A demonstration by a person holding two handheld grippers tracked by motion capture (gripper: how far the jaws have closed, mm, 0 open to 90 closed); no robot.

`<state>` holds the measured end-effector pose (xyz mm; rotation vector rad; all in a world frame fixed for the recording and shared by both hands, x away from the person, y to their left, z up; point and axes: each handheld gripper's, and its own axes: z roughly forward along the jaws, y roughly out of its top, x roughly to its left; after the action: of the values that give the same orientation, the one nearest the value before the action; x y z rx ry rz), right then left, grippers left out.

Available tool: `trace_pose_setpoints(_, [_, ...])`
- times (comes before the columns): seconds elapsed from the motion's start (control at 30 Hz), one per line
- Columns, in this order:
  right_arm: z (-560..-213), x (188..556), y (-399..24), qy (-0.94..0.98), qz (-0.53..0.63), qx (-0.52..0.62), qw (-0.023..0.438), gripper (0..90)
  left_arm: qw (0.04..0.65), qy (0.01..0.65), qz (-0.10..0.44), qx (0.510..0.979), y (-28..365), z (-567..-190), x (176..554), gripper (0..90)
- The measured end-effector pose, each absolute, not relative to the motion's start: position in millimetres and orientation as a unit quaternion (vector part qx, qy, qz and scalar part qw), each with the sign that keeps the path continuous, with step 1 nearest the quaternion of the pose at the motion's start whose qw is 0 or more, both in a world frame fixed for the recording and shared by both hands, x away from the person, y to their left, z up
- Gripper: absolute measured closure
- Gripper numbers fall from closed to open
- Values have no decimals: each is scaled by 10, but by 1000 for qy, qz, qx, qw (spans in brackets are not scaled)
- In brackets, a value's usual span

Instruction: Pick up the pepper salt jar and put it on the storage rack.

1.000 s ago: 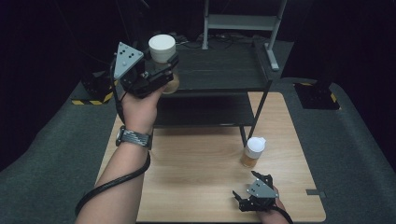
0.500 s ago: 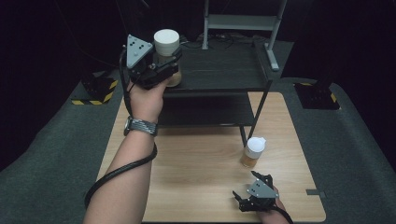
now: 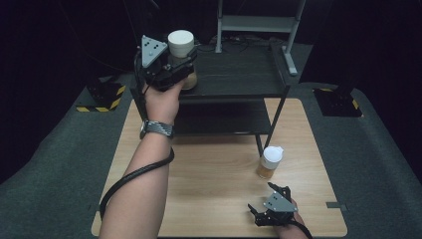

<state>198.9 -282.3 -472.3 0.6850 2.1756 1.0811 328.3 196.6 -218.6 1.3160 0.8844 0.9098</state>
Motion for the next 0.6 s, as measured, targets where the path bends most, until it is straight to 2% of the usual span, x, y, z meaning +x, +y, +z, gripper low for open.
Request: trace_pose_setpoints(0.6, [-4723,1986,-2824,821,408,258,304,2,624,388,387,557,1954,-2286,3298,335])
